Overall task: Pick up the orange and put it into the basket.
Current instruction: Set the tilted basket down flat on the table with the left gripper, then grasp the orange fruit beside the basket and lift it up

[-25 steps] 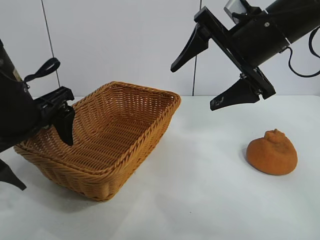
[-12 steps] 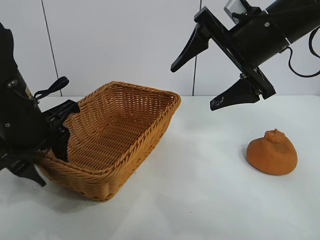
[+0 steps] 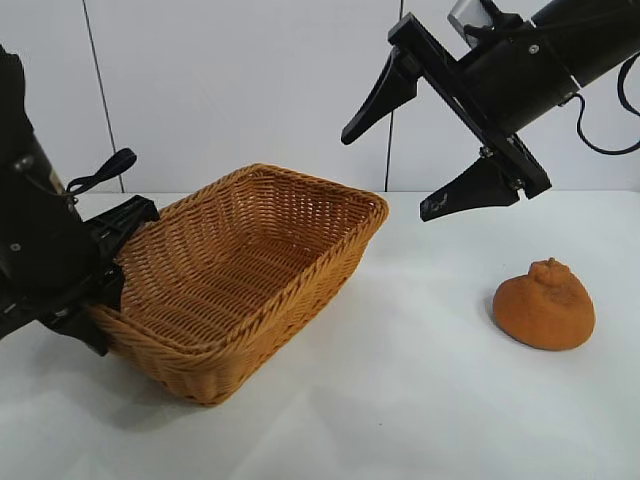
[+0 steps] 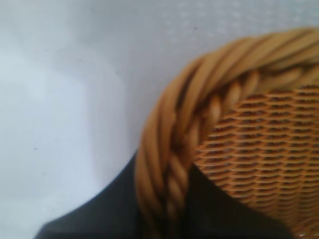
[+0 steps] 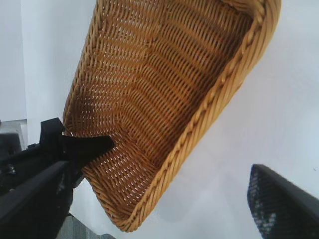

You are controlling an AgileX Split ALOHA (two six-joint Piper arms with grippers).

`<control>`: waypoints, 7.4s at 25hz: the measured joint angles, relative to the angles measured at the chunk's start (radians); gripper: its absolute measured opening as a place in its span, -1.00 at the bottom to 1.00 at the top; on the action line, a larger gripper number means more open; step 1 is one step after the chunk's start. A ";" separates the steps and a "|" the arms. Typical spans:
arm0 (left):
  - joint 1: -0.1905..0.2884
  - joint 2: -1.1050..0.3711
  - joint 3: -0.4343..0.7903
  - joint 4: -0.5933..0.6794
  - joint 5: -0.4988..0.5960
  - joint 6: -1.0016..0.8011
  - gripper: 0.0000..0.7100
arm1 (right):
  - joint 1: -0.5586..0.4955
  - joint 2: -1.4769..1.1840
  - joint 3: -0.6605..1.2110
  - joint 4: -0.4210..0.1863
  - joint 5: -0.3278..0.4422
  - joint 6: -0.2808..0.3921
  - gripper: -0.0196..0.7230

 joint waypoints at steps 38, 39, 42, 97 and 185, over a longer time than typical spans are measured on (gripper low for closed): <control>0.055 0.318 -0.397 -0.181 0.311 0.951 -0.75 | 0.000 0.000 0.000 -0.008 0.024 0.000 0.81; 0.054 0.318 -0.397 -0.182 0.311 0.953 -0.71 | 0.000 0.000 0.000 -0.008 0.024 0.000 0.81; 0.053 0.318 -0.397 -0.190 0.315 0.955 -0.15 | 0.000 0.000 0.000 -0.008 0.024 0.000 0.81; 0.181 -0.639 -0.245 0.181 0.663 0.955 0.90 | 0.000 0.000 0.000 -0.015 0.031 0.000 0.81; 0.181 -1.790 0.493 0.173 0.506 0.954 0.89 | -0.116 0.298 -0.243 -0.897 0.178 0.436 -0.80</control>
